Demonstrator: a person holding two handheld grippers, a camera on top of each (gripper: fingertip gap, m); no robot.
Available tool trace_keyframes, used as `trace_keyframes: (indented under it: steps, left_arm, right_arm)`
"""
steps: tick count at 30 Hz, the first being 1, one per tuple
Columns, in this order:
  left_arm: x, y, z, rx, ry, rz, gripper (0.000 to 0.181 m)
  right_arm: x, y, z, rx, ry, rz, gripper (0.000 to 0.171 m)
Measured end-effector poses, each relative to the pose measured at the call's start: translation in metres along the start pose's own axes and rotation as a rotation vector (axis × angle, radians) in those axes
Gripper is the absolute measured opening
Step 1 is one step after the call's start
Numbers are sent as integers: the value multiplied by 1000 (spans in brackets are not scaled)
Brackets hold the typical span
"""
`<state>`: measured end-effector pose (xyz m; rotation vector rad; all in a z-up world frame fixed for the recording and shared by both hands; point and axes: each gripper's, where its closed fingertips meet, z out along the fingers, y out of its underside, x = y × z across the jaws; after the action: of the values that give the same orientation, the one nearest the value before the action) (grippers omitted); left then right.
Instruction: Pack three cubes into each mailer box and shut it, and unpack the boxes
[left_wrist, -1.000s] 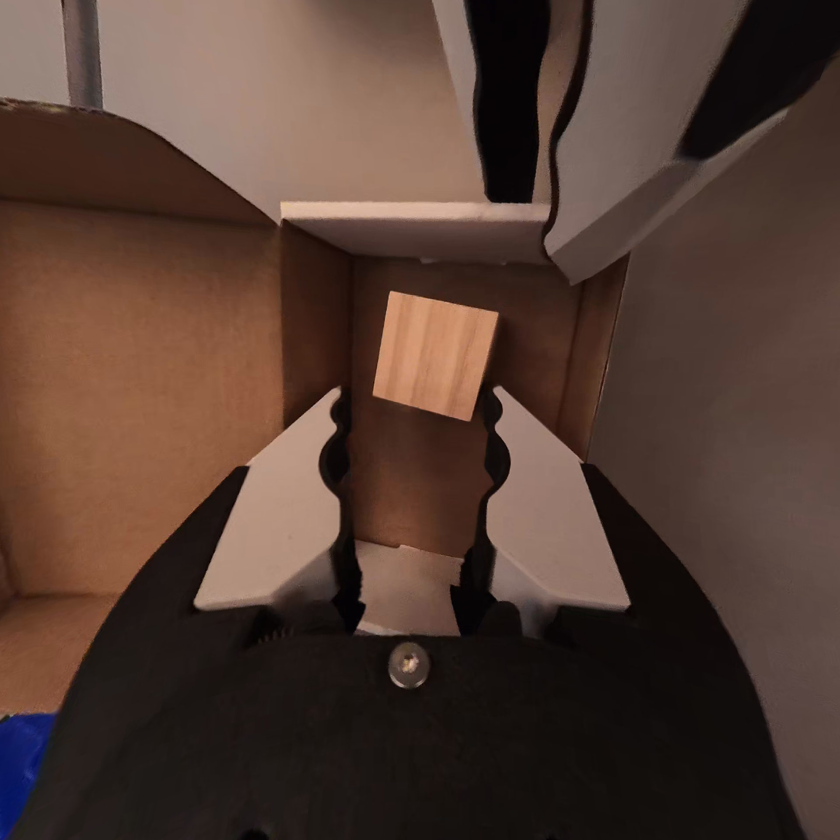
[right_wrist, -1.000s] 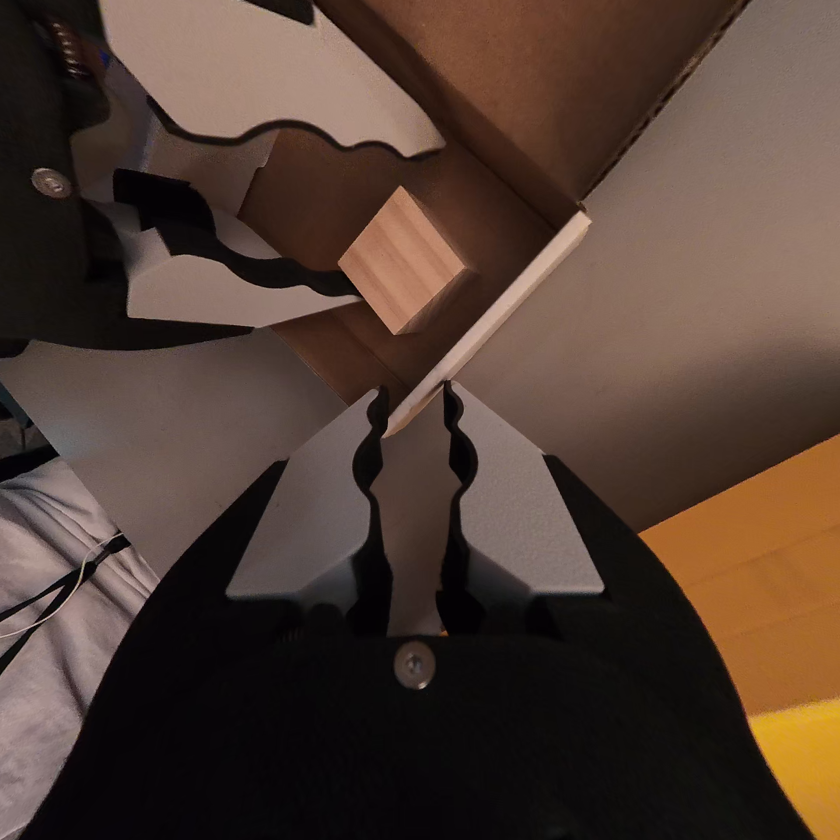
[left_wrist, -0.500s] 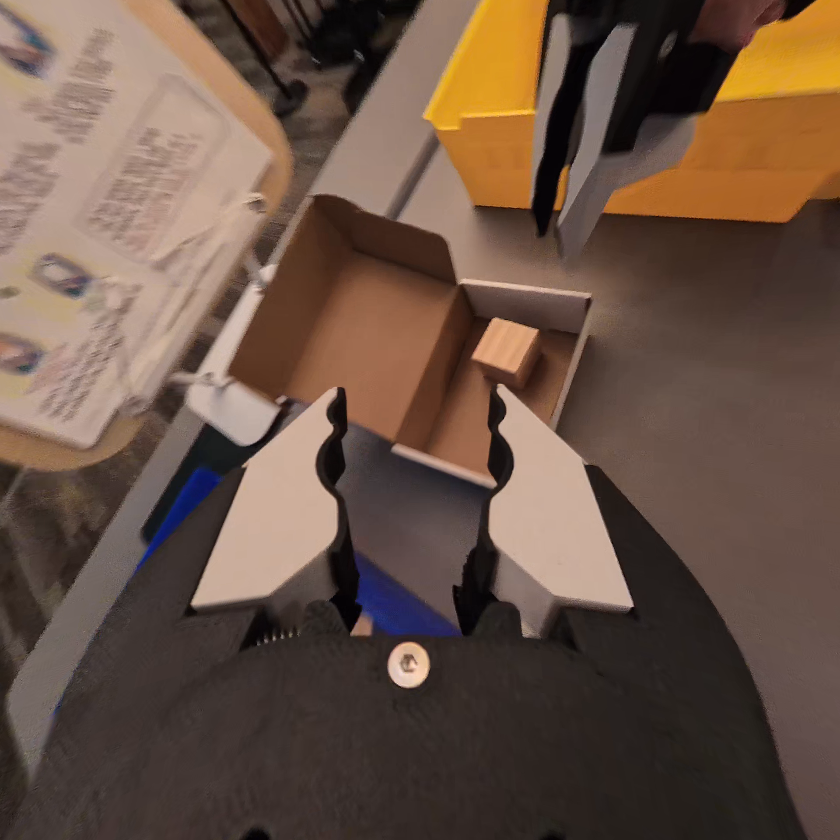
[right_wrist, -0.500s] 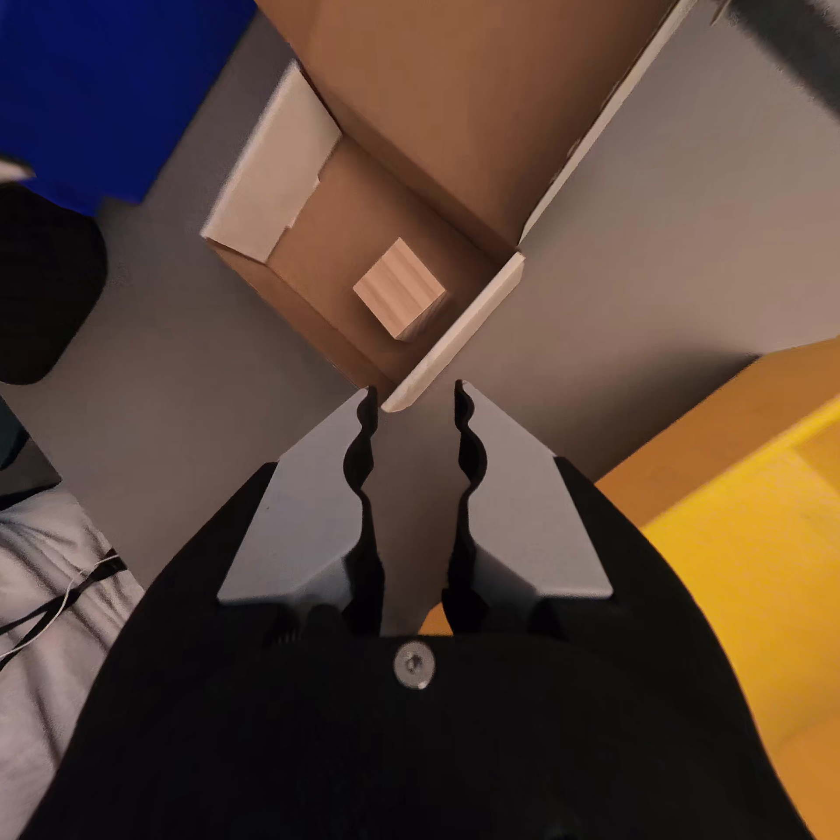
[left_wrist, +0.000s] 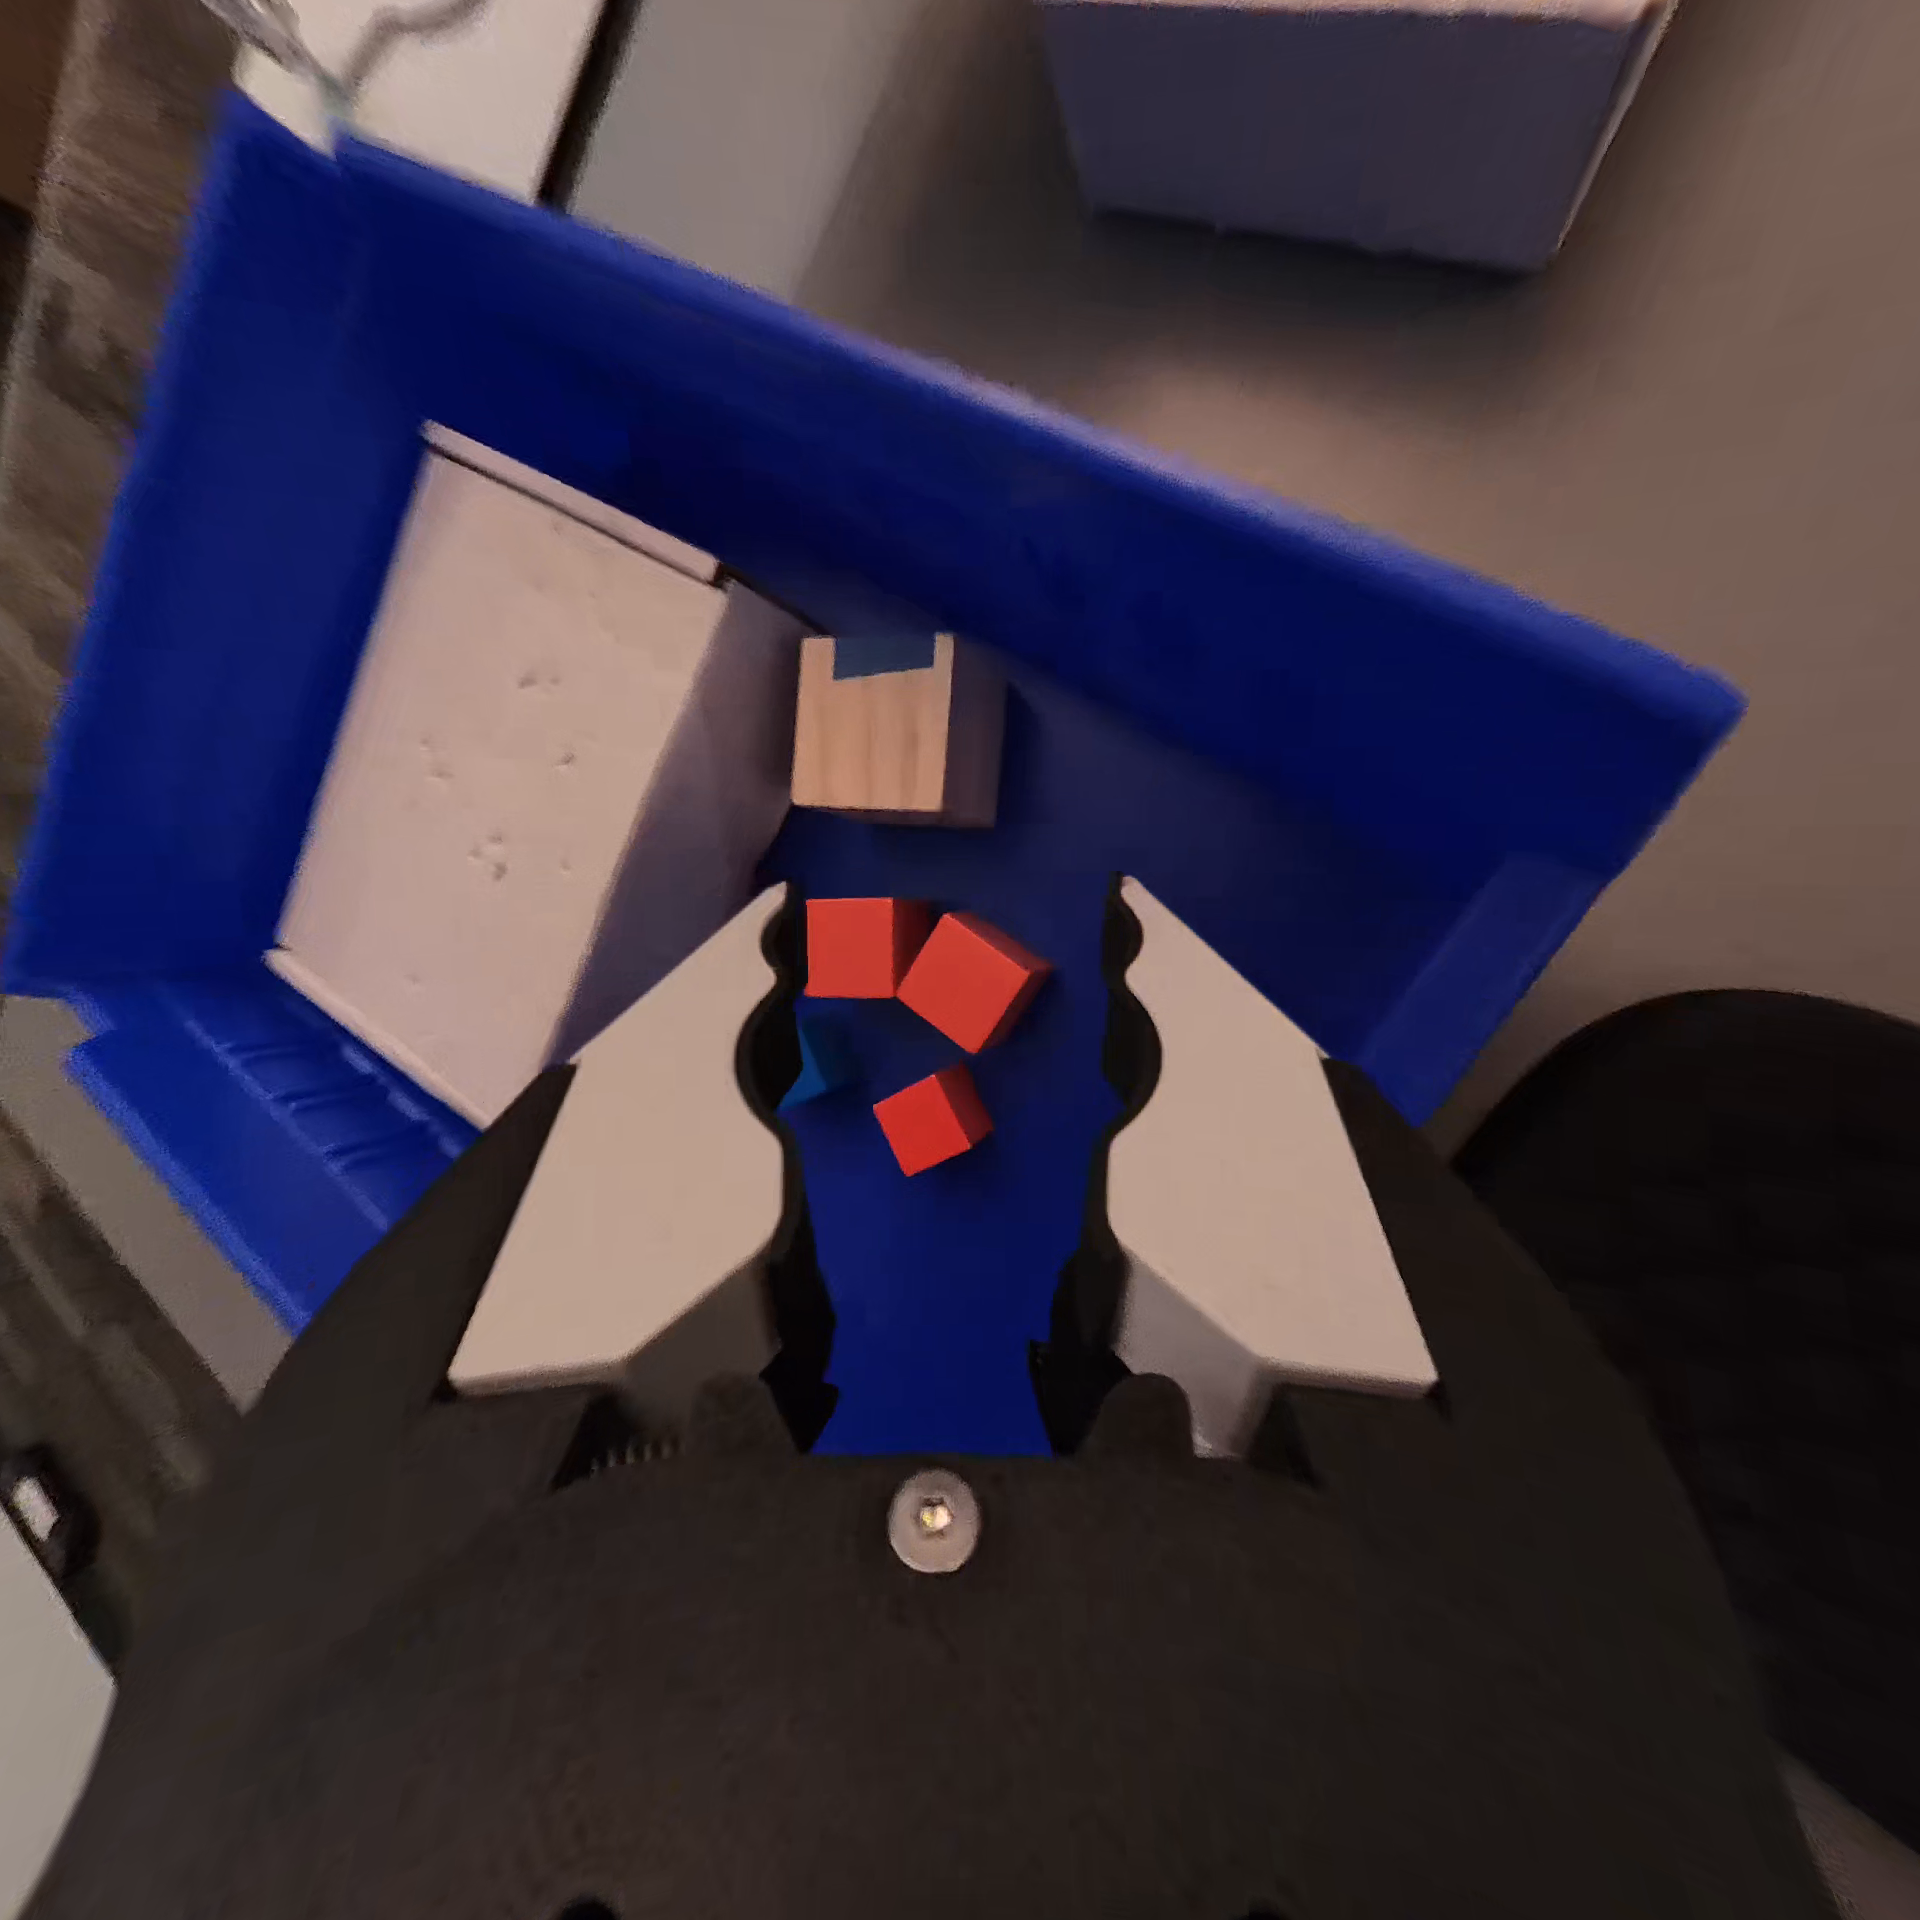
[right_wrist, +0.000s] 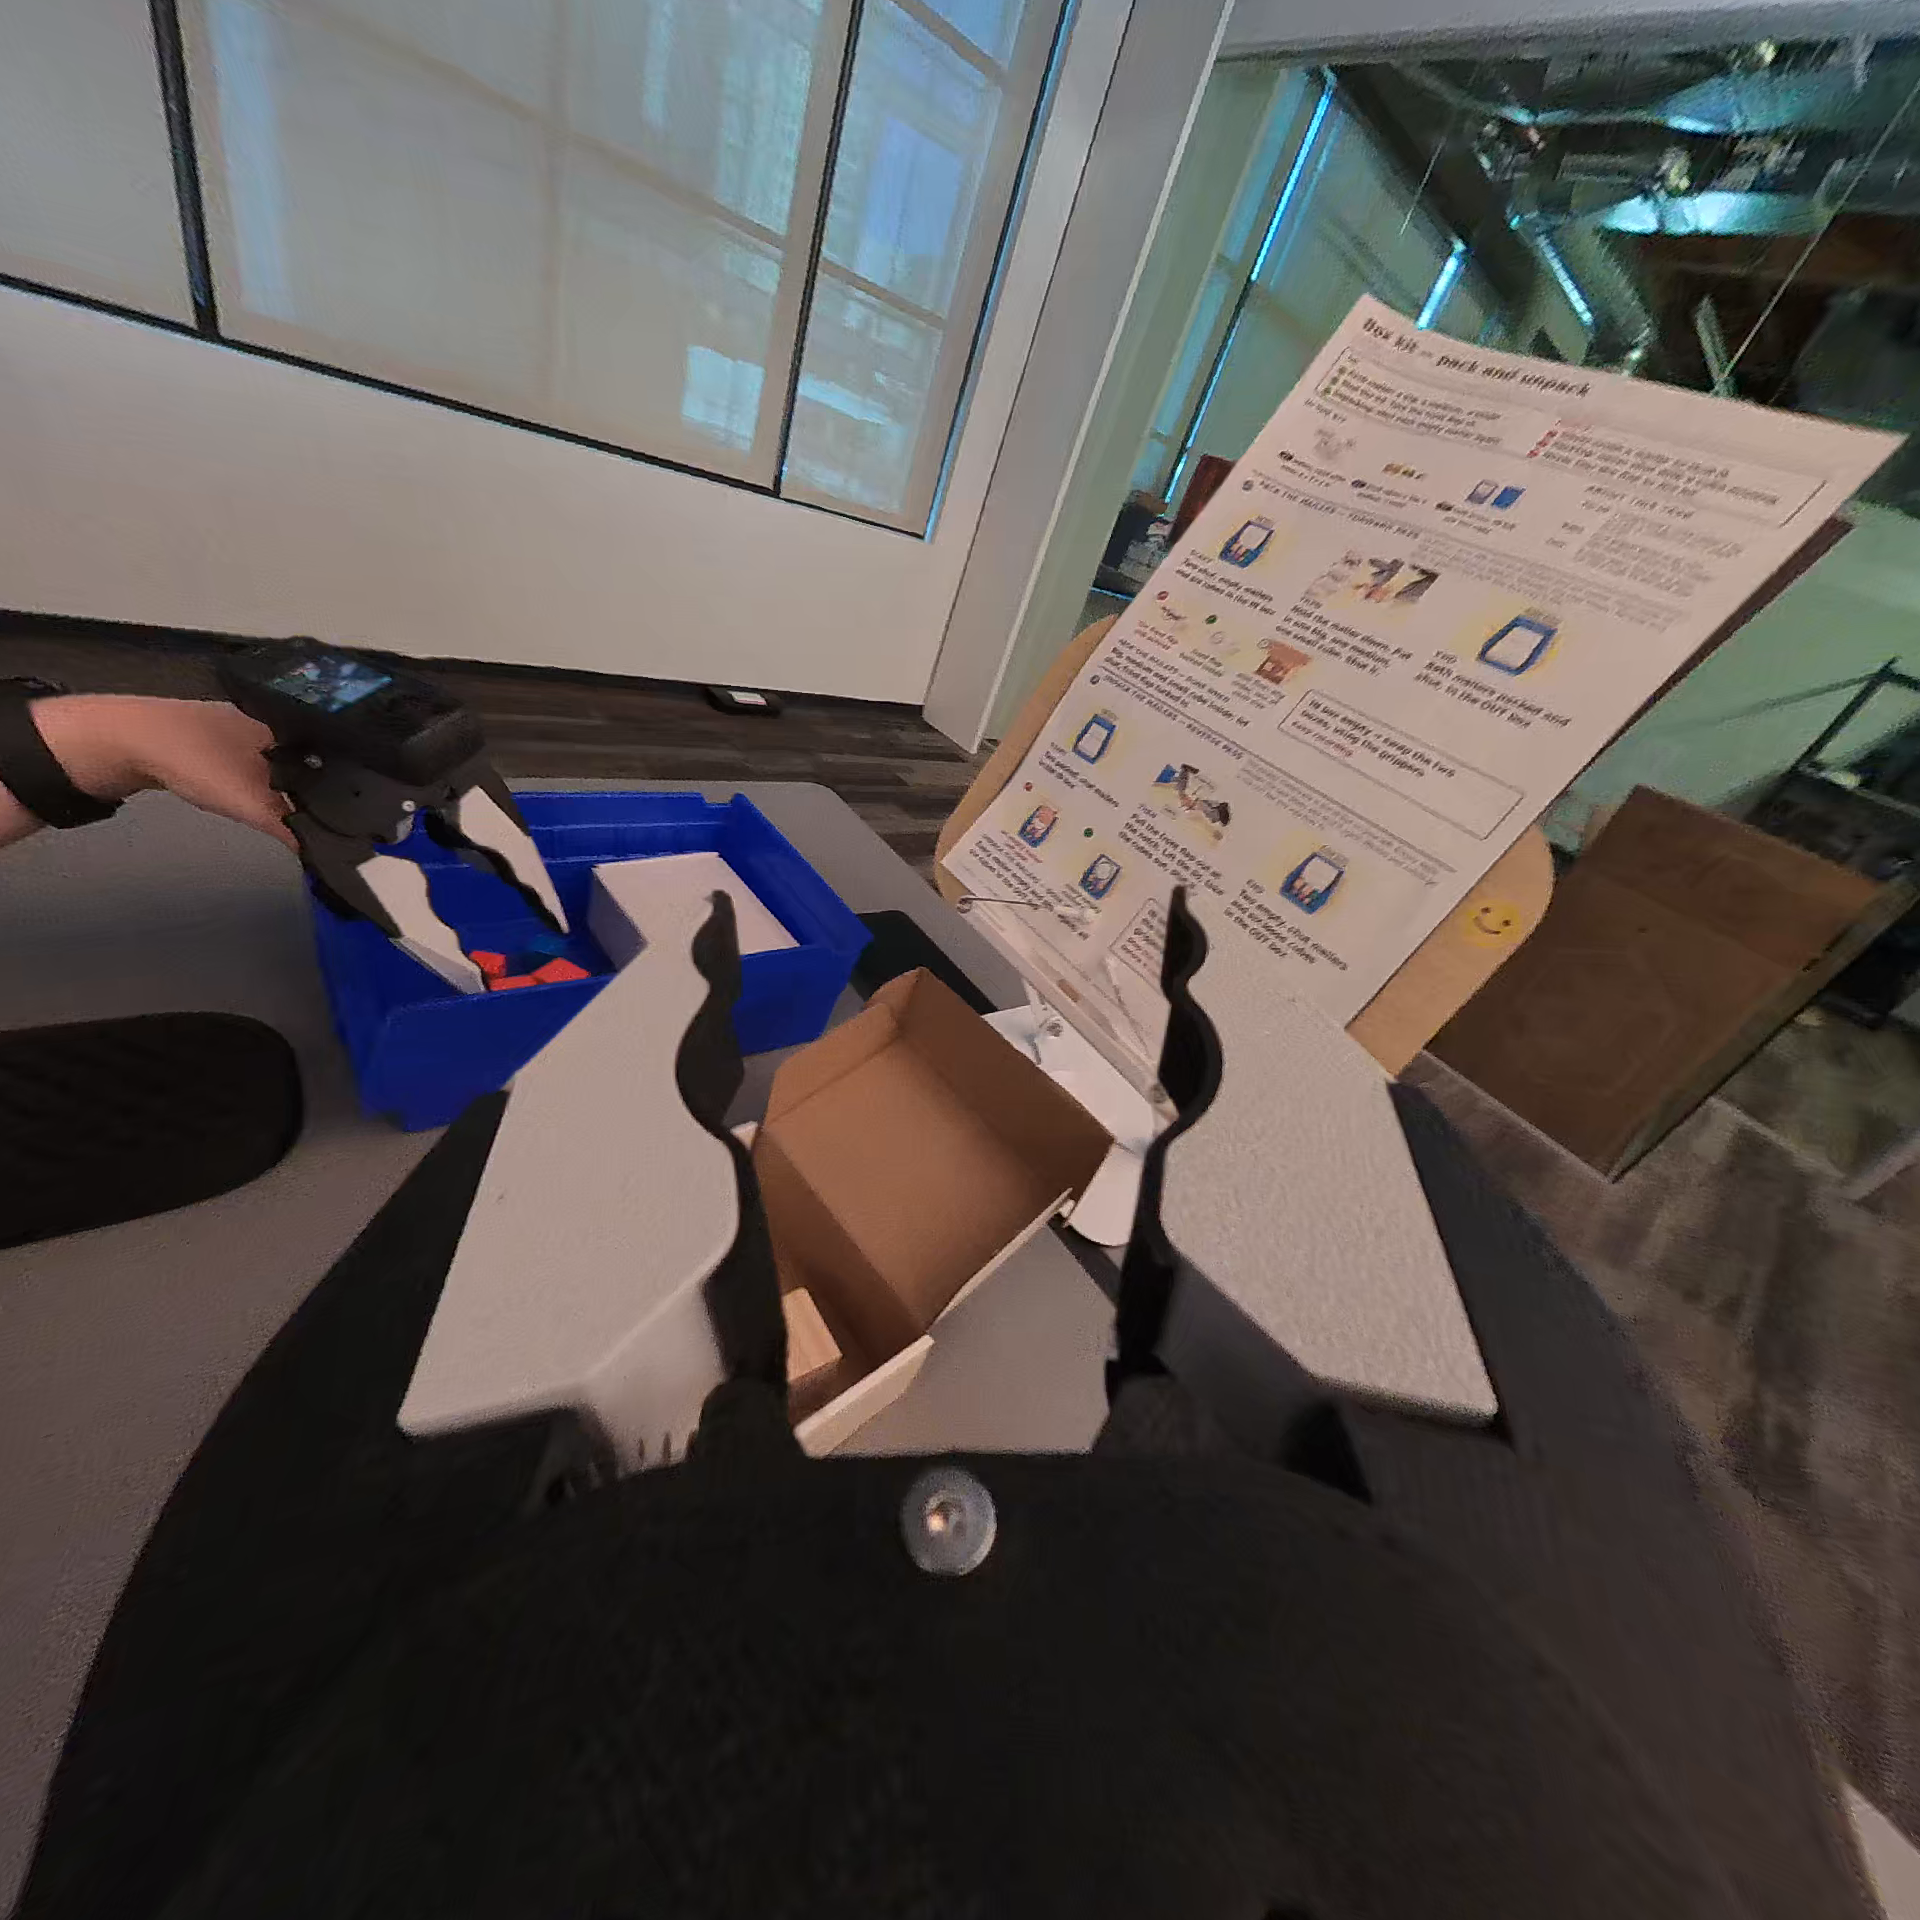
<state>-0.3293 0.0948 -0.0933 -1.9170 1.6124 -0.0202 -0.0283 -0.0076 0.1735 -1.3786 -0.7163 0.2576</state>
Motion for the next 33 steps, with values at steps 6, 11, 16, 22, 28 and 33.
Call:
trace_keyframes:
  steps: [6, 11, 16, 22, 28, 33]
  left_arm:
    - [8, 29, 21, -72, 144, -25, 45]
    - [10, 35, 25, -67, 124, 62, 38]
    - [16, 36, 20, -92, 160, 55, 31]
    - [11, 46, 27, -159, 127, 91, 36]
    - [14, 41, 21, -135, 140, 91, 23]
    - [10, 36, 20, -123, 140, 34, 50]
  right_arm:
    - [-2, -4, -5, 23, -9, -6, 77]
    - [4, 6, -2, -4, -21, 34, 77]
    - [3, 15, 1, -47, -22, 9, 77]
    - [-1, 22, 5, -81, -40, -4, 77]
    - [4, 28, 4, -104, -22, -19, 77]
    - [5, 31, 3, -110, -26, -7, 78]
